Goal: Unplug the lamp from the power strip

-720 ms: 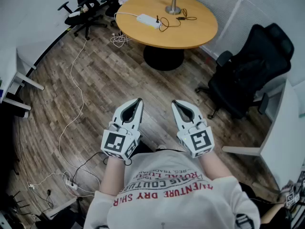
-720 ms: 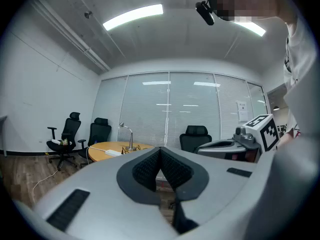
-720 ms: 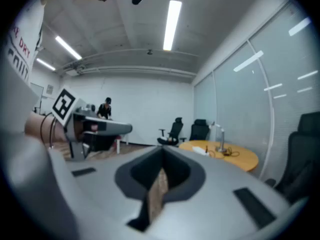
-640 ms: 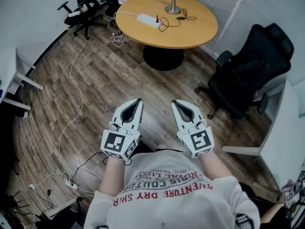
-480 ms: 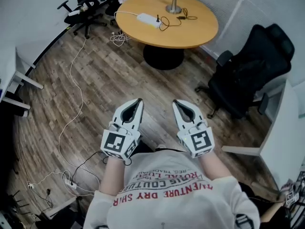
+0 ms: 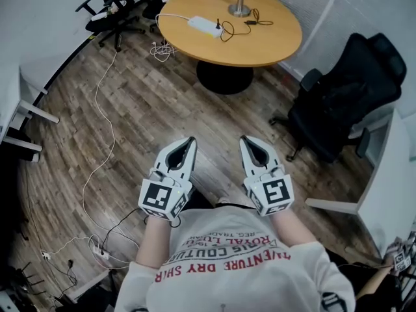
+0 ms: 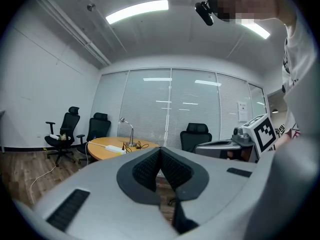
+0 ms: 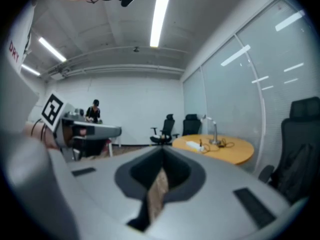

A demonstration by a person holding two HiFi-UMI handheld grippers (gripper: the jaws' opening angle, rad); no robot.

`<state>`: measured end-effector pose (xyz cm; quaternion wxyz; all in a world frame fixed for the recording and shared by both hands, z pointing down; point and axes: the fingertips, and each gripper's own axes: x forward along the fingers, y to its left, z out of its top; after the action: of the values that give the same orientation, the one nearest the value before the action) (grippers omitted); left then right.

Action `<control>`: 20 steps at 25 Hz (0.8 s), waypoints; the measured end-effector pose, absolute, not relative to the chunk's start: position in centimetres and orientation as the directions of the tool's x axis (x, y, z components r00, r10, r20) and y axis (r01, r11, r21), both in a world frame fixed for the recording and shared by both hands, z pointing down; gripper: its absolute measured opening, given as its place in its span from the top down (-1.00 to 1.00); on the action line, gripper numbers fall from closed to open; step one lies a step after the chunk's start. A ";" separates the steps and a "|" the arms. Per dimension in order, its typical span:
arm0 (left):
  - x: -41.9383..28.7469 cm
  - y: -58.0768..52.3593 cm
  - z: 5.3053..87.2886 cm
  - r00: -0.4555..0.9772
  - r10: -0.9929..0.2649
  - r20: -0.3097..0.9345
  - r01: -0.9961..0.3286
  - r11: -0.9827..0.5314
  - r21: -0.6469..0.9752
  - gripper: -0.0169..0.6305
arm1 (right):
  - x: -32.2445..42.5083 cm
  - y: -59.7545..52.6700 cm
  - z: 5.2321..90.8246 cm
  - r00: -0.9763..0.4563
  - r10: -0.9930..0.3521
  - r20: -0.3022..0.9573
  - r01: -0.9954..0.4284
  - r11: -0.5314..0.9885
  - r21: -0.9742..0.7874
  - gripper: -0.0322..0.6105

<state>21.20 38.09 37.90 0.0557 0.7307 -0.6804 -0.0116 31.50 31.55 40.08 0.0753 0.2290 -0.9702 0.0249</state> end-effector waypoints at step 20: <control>-0.1 25.3 36.2 0.226 -0.973 0.052 -0.966 -0.217 0.141 0.86 | 12.0 20.4 39.9 -0.791 -0.565 0.237 -0.584 0.812 -0.014 0.81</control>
<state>-0.10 25.35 36.18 0.0716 0.7797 -0.6216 -0.0237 12.03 20.40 39.93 0.1117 0.3037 -0.9452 0.0433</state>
